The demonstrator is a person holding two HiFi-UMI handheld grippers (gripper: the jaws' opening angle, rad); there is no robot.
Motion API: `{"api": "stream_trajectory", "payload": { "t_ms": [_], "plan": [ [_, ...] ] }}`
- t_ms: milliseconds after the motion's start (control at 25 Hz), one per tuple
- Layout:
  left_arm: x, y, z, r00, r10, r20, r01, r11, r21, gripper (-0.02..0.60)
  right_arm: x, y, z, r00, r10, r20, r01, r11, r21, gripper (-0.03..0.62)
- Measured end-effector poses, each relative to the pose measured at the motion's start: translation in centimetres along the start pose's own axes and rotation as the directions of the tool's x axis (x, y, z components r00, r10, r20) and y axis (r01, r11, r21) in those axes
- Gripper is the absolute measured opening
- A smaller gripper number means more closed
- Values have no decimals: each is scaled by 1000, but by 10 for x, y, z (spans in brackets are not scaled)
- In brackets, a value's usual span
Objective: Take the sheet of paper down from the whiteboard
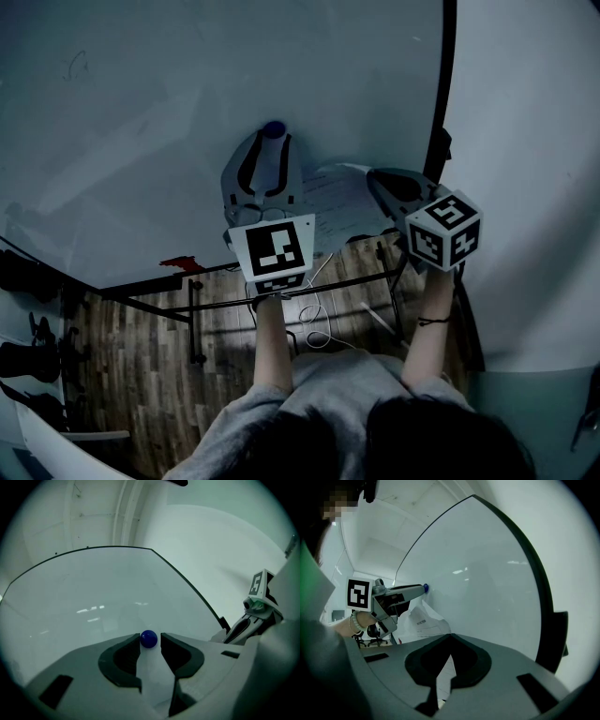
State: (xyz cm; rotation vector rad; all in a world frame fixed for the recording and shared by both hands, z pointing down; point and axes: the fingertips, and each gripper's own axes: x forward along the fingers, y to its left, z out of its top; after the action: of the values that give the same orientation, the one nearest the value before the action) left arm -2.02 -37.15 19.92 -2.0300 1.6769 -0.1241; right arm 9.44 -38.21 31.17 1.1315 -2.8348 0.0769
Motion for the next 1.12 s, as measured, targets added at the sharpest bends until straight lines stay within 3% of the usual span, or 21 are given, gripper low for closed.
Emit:
{"api": "stream_trajectory", "payload": {
  "t_ms": [200, 560, 1120],
  "plan": [
    [-4, 1, -3, 1000, -8, -10, 7, 1000, -16, 121, -2, 3, 2, 1000, 0, 4, 0, 1000, -2, 0],
    [-21, 4, -16, 998, -35, -49, 29, 994, -109, 119, -12, 5, 1, 1000, -28, 13, 28, 1000, 3, 0],
    [-69, 5, -50, 986, -58, -158, 20, 973, -230, 9, -25, 27, -7, 1000, -16, 16, 16, 1000, -3, 0]
  ]
}}
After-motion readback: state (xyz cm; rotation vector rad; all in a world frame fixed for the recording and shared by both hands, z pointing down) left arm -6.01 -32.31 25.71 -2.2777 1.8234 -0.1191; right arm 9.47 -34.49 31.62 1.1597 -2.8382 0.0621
